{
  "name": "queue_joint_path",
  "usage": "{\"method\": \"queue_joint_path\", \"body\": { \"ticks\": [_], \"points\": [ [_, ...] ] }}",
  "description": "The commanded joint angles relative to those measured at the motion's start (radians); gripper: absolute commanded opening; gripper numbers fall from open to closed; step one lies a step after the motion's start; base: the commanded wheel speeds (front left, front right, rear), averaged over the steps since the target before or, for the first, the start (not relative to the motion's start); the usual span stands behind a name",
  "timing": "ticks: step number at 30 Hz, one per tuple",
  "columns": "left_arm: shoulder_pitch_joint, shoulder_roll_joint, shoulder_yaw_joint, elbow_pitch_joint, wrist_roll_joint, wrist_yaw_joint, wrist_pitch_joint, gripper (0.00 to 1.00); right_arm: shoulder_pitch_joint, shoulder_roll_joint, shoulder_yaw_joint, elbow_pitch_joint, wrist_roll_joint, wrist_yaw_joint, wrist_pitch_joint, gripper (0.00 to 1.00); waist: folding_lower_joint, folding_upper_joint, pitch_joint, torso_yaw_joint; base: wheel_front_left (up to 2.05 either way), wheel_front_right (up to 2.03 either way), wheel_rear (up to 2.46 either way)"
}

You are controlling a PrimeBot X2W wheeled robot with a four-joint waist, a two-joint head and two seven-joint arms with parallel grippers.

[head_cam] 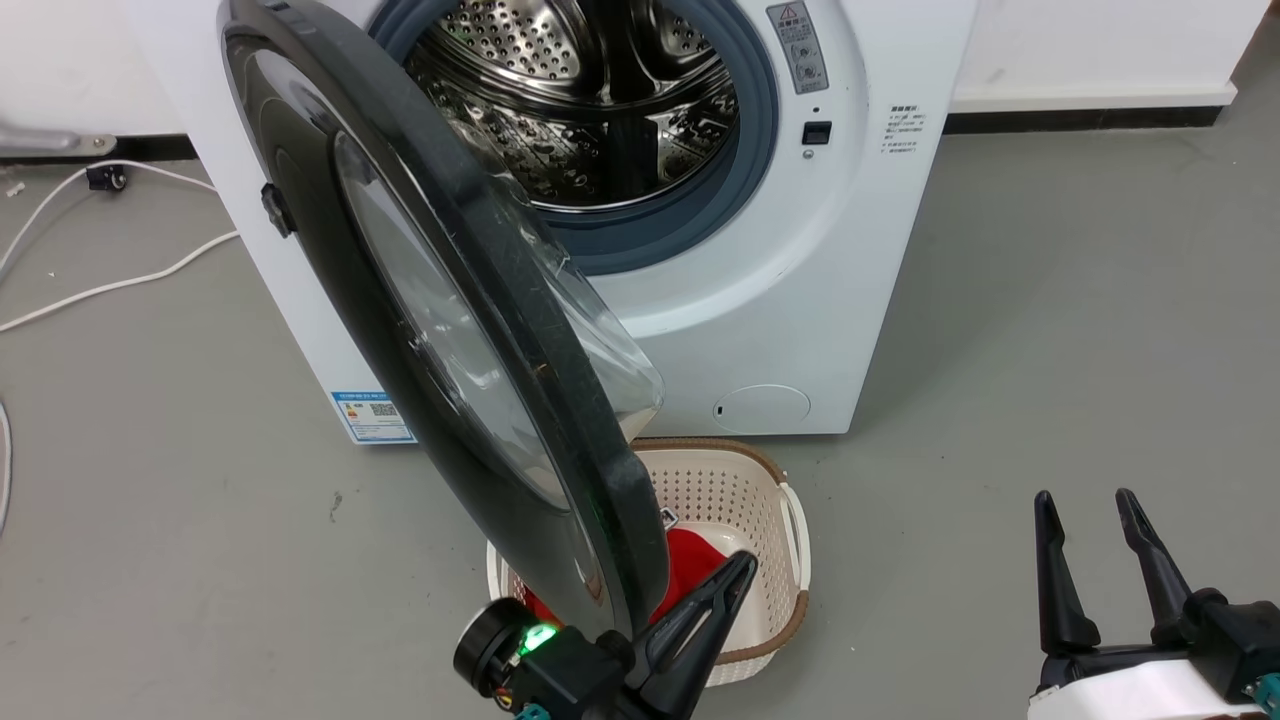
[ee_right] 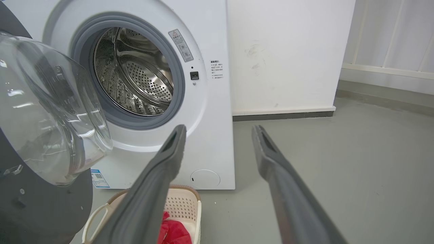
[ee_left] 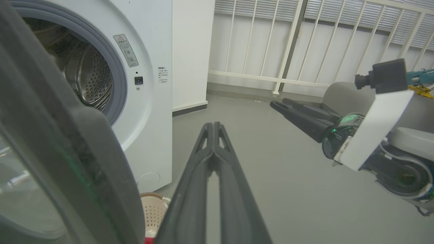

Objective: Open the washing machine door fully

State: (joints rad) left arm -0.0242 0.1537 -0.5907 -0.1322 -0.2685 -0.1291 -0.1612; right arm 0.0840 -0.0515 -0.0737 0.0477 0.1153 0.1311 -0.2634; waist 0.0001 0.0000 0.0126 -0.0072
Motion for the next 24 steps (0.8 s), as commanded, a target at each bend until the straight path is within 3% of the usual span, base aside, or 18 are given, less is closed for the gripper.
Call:
{"method": "queue_joint_path", "body": {
  "ticks": [1, 12, 24],
  "points": [
    [0.005, 0.006, -0.003, 0.023, -0.002, -0.001, 0.005, 0.0, -0.01, 0.002, 0.002, 0.004, 0.009, -0.001, -0.002, 1.0, -0.0001, 0.0, 0.006, 0.0, 0.0, 0.0, 0.0],
    [-0.085, -0.041, 0.047, 0.199, 0.013, 0.064, -0.071, 0.0, -0.031, 0.002, 0.009, 0.023, 0.026, -0.001, -0.002, 1.0, -0.0001, 0.0, 0.03, -0.009, 0.0, 0.0, 0.0],
    [-0.104, -0.043, 0.089, 0.246, 0.045, 0.127, -0.099, 0.0, -0.039, 0.002, 0.012, 0.037, 0.047, -0.001, -0.002, 1.0, -0.0001, 0.0, 0.041, -0.003, 0.0, 0.0, 0.0]
  ]
}}
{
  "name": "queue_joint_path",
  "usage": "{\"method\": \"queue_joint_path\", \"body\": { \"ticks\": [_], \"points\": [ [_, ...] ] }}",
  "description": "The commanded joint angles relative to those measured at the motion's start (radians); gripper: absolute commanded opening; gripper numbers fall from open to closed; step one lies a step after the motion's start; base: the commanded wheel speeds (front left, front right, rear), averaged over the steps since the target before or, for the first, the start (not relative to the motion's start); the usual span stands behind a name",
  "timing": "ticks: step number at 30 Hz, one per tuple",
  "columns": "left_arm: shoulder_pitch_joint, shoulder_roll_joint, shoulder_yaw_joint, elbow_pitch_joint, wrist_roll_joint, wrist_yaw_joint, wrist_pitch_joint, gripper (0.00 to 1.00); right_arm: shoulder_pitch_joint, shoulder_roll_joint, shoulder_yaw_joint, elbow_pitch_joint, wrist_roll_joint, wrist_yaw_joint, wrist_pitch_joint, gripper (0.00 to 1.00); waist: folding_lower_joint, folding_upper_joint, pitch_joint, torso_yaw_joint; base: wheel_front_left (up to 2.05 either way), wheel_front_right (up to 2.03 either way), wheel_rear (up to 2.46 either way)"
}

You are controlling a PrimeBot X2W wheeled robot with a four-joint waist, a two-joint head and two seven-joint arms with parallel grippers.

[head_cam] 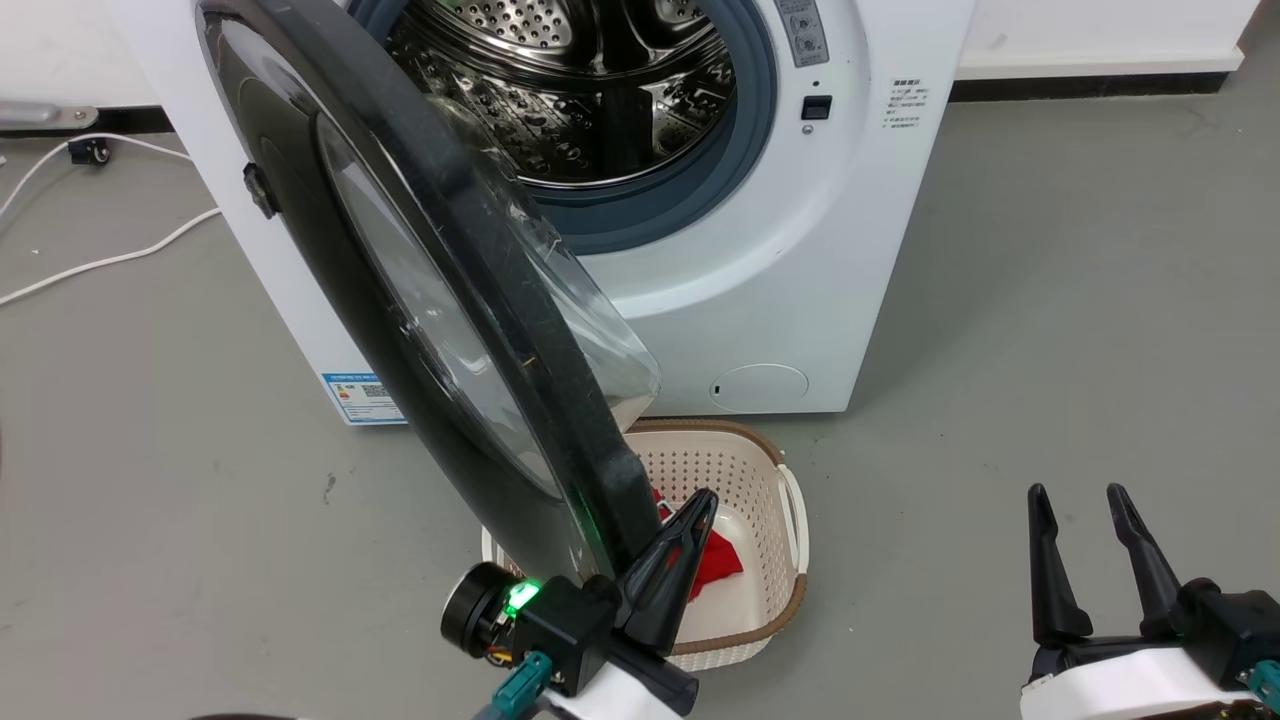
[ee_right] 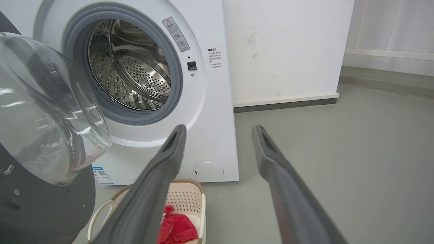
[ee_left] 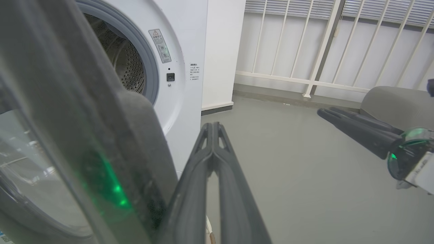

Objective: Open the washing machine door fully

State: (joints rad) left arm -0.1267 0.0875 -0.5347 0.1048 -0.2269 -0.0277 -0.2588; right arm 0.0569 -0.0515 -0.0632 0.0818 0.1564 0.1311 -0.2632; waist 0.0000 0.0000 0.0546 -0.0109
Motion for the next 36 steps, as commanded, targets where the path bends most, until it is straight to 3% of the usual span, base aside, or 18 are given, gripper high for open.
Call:
{"method": "queue_joint_path", "body": {
  "ticks": [1, 19, 30, 36],
  "points": [
    [0.009, 0.026, 0.034, 0.004, 0.009, 0.033, -0.003, 0.0, -0.011, 0.002, 0.003, 0.005, 0.008, -0.001, -0.002, 1.0, 0.0, 0.0, -0.002, 0.003, 0.0, 0.0, 0.0],
    [0.224, 0.068, 0.048, -0.152, 0.018, 0.121, -0.006, 0.0, 0.023, 0.002, 0.003, 0.025, 0.016, -0.001, -0.002, 1.0, 0.0, 0.0, -0.032, 0.139, 0.0, 0.0, 0.0],
    [0.293, 0.109, 0.131, -0.194, 0.001, 0.195, -0.006, 0.0, 0.029, 0.002, 0.019, 0.036, 0.035, -0.001, -0.002, 1.0, 0.0, 0.0, -0.039, 0.232, 0.0, 0.0, 0.0],
    [0.317, 0.134, 0.224, -0.215, -0.025, 0.233, -0.006, 0.0, 0.026, 0.002, 0.02, 0.04, 0.038, -0.001, -0.002, 1.0, 0.0, 0.0, -0.036, 0.255, 0.0, 0.0, 0.0]
  ]
}}
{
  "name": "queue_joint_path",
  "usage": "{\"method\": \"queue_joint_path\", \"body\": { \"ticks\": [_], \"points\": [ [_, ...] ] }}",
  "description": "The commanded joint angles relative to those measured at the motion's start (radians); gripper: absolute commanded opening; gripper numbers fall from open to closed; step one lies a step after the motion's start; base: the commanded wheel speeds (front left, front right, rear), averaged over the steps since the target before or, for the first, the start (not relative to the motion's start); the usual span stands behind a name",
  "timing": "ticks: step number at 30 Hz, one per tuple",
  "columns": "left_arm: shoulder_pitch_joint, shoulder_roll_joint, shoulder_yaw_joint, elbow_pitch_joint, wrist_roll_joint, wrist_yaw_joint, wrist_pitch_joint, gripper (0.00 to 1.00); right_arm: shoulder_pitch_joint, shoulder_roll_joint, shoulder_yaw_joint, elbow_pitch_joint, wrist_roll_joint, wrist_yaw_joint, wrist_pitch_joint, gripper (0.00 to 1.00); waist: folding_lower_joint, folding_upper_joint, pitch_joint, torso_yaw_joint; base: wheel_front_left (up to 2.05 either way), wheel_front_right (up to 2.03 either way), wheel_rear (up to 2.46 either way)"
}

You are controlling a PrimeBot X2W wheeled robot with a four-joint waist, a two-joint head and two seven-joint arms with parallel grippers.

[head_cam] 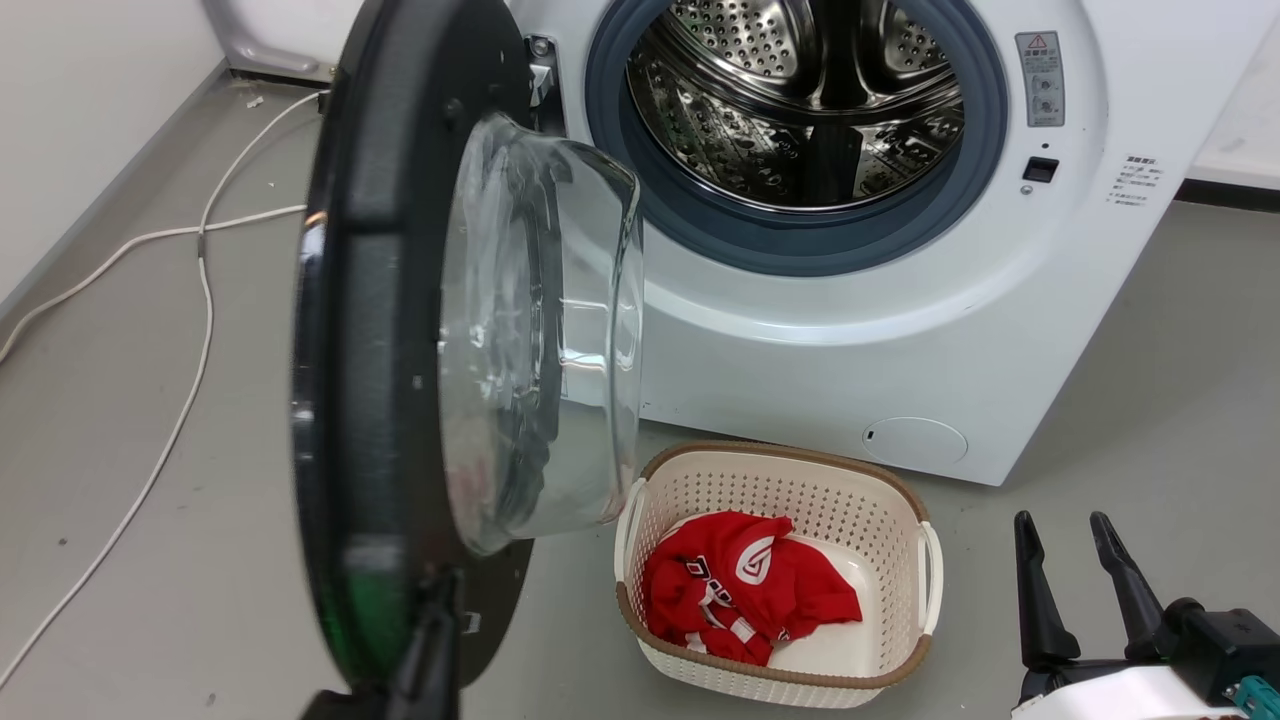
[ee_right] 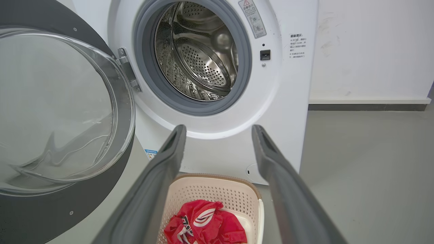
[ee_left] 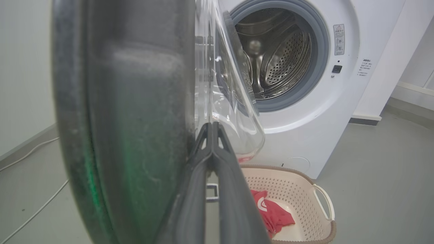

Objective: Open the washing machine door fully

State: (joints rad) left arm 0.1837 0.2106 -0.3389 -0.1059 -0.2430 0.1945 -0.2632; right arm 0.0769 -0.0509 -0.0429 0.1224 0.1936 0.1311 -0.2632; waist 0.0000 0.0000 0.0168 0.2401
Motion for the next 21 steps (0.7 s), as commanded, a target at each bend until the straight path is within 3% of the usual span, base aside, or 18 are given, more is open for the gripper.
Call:
{"method": "queue_joint_path", "body": {
  "ticks": [1, 9, 21],
  "points": [
    [0.006, 0.019, 0.047, -0.005, -0.015, 0.013, -0.002, 0.0, 0.005, 0.002, 0.002, 0.001, 0.001, -0.001, -0.002, 1.0, 0.0, 0.0, 0.004, 0.006, 0.0, 0.0, 0.0],
    [-0.037, 0.057, 0.249, 0.039, -0.063, 0.008, -0.002, 0.0, -0.016, 0.001, 0.01, 0.002, -0.004, -0.001, -0.002, 1.0, 0.0, 0.0, 0.027, 0.001, 0.0, 0.0, 0.0],
    [-0.165, 0.089, 0.524, 0.166, -0.094, -0.072, -0.002, 0.0, -0.043, 0.001, 0.016, 0.008, -0.002, -0.001, -0.002, 1.0, 0.0, 0.0, 0.069, -0.038, 0.0, 0.0, 0.0]
  ]
}}
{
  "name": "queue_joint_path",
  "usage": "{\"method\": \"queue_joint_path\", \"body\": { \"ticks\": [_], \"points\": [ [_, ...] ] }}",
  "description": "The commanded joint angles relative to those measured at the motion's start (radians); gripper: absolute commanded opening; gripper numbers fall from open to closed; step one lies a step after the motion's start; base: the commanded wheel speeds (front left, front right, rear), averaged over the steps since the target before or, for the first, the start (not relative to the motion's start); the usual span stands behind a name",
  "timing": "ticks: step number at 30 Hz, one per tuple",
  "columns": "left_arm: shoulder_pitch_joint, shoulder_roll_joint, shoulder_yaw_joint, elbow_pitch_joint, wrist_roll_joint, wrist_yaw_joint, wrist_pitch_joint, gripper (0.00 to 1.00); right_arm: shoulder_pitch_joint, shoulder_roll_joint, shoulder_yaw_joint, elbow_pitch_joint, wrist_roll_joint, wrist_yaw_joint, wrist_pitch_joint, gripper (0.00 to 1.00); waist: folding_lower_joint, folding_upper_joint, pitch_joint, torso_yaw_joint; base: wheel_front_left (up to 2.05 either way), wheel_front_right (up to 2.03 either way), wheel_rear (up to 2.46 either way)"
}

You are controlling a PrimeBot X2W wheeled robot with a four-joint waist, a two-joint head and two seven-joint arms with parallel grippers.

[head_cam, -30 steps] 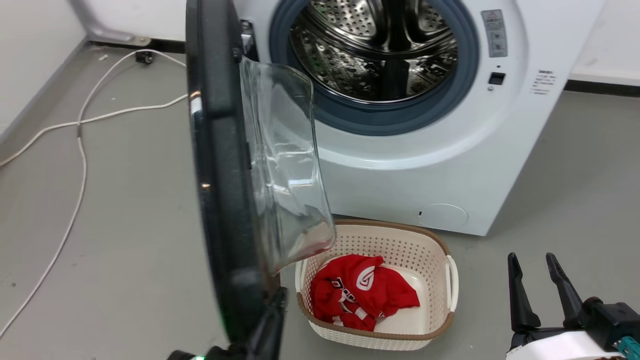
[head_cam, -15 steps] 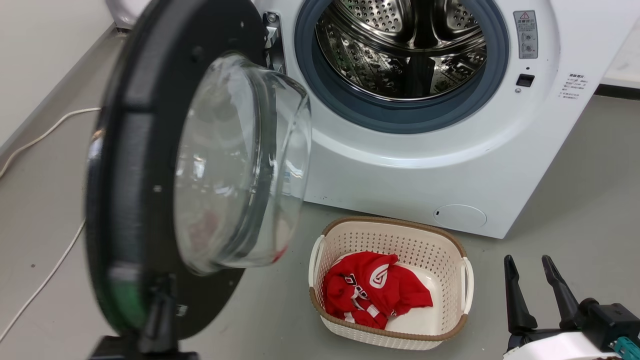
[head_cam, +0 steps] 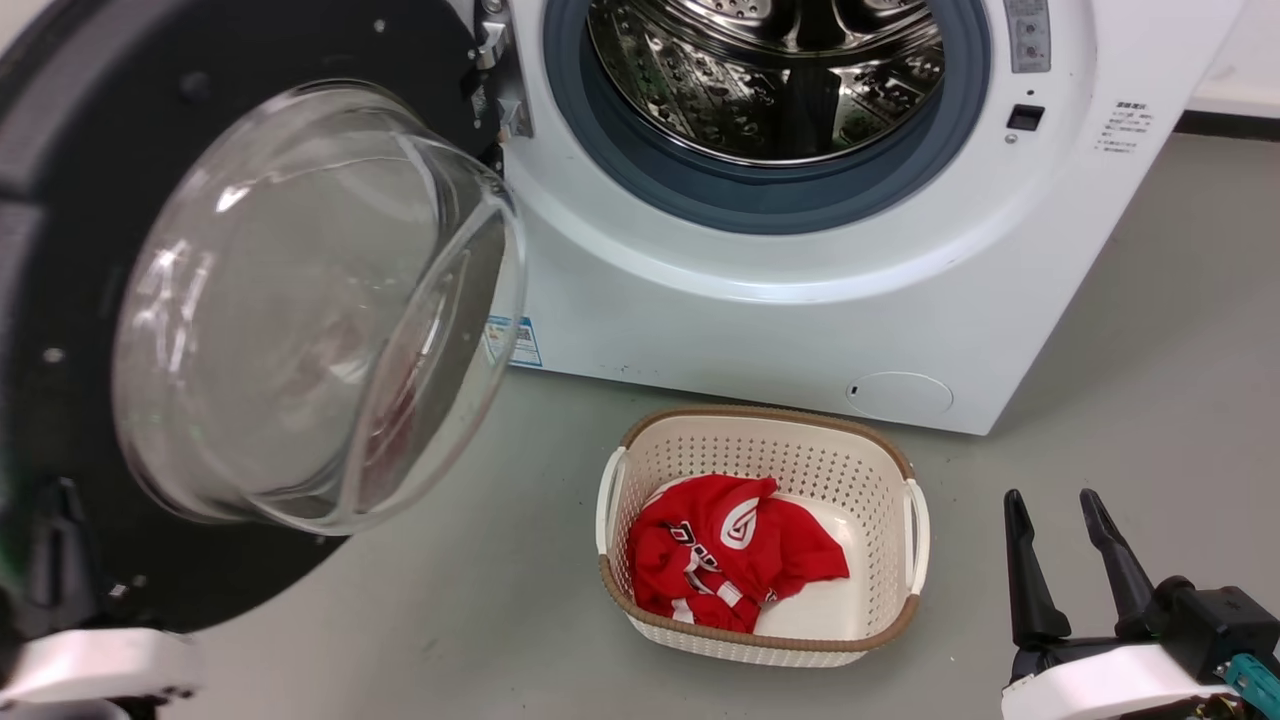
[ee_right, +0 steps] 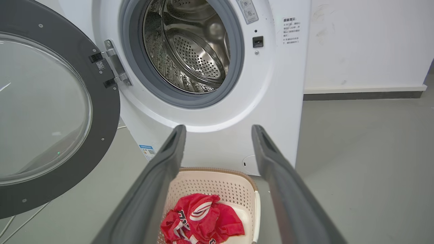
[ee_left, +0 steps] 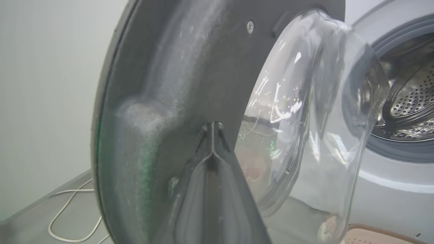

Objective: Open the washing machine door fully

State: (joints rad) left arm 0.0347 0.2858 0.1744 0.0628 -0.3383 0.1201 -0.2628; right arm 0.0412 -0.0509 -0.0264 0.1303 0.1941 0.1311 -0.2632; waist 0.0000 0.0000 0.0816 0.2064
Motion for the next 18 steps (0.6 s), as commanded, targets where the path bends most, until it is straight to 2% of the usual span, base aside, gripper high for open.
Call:
{"method": "queue_joint_path", "body": {
  "ticks": [1, 6, 10, 15, 18],
  "points": [
    [-0.027, 0.017, 0.035, 0.017, 0.005, -0.007, -0.003, 0.0, -0.011, 0.001, -0.001, 0.0, -0.002, -0.001, -0.002, 1.0, 0.0, 0.0, 0.008, -0.008, 0.0, 0.0, 0.0],
    [-0.095, 0.044, 0.129, 0.104, 0.024, -0.059, -0.003, 0.0, -0.025, 0.001, -0.002, -0.007, -0.002, -0.001, -0.002, 1.0, 0.0, 0.0, 0.026, -0.021, 0.0, 0.0, 0.0],
    [-0.141, 0.043, 0.18, 0.154, 0.046, -0.092, -0.003, 0.0, -0.032, 0.001, -0.006, -0.01, -0.007, -0.001, -0.002, 1.0, 0.0, 0.0, 0.034, -0.024, 0.0, 0.0, 0.0],
    [-0.17, 0.026, 0.216, 0.181, 0.085, -0.12, -0.003, 0.0, -0.043, 0.001, -0.004, -0.016, -0.012, -0.001, -0.002, 1.0, 0.0, 0.0, 0.039, -0.033, 0.0, 0.0, 0.0],
    [-0.145, -0.005, 0.23, 0.152, 0.119, -0.126, -0.003, 0.0, -0.04, 0.001, 0.0, -0.014, -0.01, -0.001, -0.002, 1.0, 0.0, 0.0, 0.031, -0.041, 0.0, 0.0, 0.0]
  ]
}}
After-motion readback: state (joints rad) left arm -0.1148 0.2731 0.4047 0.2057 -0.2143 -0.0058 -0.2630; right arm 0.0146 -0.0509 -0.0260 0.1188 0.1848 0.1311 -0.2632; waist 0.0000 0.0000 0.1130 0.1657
